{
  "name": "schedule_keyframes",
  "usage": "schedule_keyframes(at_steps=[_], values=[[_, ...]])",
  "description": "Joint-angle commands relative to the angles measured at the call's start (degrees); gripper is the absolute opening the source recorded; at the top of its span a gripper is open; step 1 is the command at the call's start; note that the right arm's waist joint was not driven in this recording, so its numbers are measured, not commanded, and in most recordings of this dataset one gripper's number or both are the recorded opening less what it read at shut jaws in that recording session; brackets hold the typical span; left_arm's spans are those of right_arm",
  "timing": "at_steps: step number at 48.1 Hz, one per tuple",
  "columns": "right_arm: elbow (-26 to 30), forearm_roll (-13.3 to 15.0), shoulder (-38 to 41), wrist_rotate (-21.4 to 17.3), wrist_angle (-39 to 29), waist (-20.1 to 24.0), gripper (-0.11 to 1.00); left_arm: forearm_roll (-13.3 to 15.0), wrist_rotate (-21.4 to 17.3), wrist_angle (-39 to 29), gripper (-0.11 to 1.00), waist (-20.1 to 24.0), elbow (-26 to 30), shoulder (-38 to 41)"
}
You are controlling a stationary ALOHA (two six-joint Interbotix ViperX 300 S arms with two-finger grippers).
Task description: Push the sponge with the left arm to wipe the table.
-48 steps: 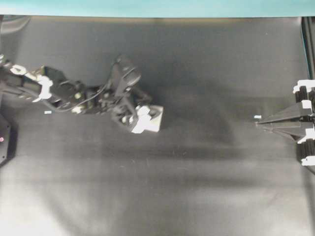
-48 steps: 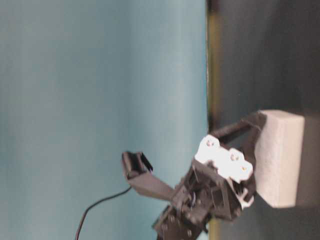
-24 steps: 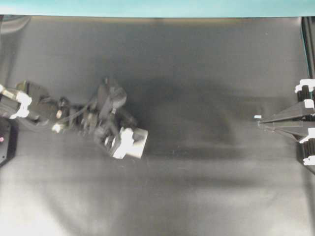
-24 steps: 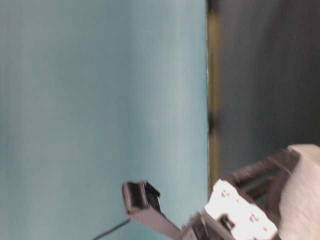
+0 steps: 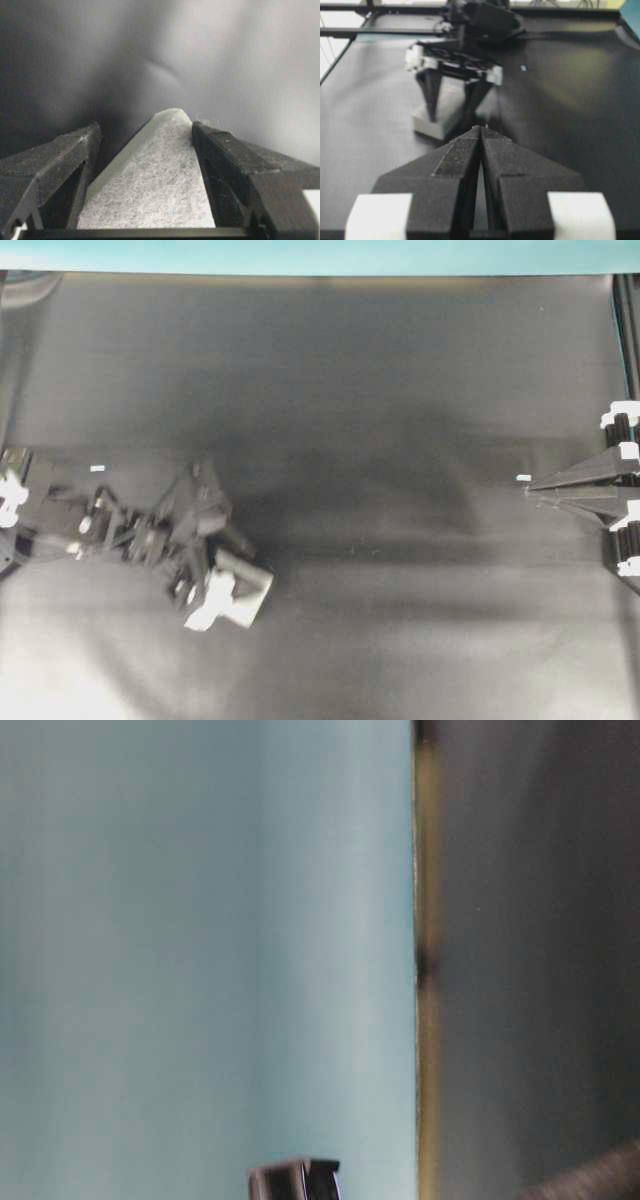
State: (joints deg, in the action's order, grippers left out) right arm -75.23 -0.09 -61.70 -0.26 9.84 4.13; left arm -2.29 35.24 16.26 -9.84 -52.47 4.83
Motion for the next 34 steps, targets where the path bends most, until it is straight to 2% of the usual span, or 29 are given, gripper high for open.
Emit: schedule_keyframes(at_steps=[1, 21, 28, 34], values=[[0.4, -0.2, 0.4, -0.2, 0.3, 0.0, 0.0, -0.2, 0.4, 0.2, 0.7, -3.8, 0.4, -1.4], [0.3, -0.2, 0.3, -0.3, 0.3, 0.0, 0.0, -0.2, 0.5, 0.1, 0.7, -16.6, -0.4, -1.4], [0.3, -0.3, 0.3, -0.3, 0.3, 0.0, 0.0, -0.2, 0.4, 0.1, 0.7, -18.0, -0.5, -1.3], [0.3, -0.4, 0.4, -0.3, 0.3, 0.0, 0.0, -0.3, 0.0, 0.1, 0.7, -17.6, -0.5, -1.6]])
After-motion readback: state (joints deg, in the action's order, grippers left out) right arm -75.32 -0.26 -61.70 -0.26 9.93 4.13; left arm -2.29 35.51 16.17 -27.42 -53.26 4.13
